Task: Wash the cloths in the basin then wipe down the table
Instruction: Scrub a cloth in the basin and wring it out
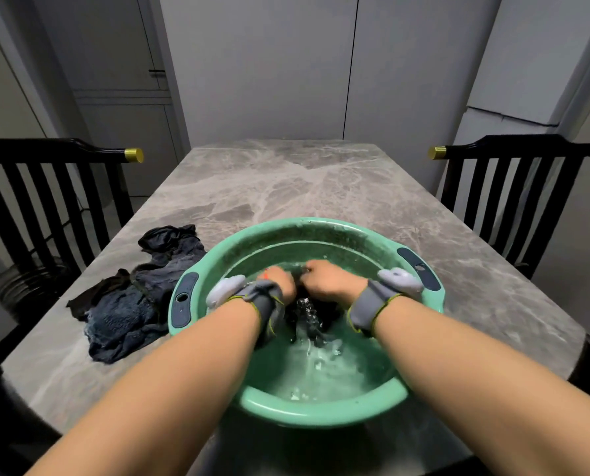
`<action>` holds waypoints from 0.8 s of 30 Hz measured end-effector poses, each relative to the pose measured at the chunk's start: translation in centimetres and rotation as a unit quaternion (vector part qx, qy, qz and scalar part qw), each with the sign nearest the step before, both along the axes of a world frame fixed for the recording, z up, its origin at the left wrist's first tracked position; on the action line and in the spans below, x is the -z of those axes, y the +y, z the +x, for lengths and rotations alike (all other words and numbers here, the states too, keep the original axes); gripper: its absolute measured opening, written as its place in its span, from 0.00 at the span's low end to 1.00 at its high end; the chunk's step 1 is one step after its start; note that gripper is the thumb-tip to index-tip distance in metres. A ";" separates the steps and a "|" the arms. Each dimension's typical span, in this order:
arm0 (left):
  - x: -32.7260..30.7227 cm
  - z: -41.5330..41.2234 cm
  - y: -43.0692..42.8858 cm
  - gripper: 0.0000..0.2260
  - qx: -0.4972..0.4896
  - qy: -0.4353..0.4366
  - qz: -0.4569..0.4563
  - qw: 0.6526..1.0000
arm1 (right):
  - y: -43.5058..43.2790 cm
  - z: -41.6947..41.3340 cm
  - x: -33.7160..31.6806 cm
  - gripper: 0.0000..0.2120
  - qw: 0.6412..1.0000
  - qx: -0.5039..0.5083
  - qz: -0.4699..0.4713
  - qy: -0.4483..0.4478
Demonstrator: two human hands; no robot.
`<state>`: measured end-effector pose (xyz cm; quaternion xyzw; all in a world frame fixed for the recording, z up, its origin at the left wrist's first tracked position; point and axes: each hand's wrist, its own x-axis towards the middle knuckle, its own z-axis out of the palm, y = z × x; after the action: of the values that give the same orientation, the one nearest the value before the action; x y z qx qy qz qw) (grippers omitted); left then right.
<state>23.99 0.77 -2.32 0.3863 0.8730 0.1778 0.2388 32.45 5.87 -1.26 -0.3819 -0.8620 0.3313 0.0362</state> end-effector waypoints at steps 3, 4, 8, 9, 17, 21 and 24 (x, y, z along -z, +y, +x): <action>-1.2 -1.2 1.5 0.23 -0.061 -0.104 0.131 0.984 | -0.5 -0.4 -1.7 0.16 0.945 0.077 -0.103 0.302; -1.2 -1.7 1.9 0.25 -0.077 -0.177 0.175 0.965 | -1.0 -0.6 -1.9 0.15 0.932 0.080 -0.075 0.346; -2.2 -0.6 1.3 0.23 -0.102 -0.323 0.252 0.907 | -2.0 -0.8 -2.1 0.18 0.922 0.059 0.130 0.360; -2.4 -0.3 1.2 0.24 -0.102 -0.325 0.272 0.900 | -1.4 -0.8 -2.0 0.18 0.921 0.081 0.147 0.351; -2.8 -1.0 0.8 0.23 -0.082 -0.265 0.326 0.904 | -2.1 -0.2 -2.1 0.23 0.938 0.059 0.187 0.286; -3.0 -0.3 0.0 0.17 -0.063 -0.352 0.337 0.871 | -1.0 -0.7 -2.1 0.25 0.953 0.090 0.165 0.236; -3.2 0.8 0.0 0.20 -0.042 -0.276 0.273 0.921 | 0.8 0.1 -1.3 0.22 0.984 0.084 0.116 0.102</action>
<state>24.77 0.74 0.90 0.3355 0.7057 0.5183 0.3477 32.52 6.69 0.00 -0.4106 -0.8510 0.2622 0.1960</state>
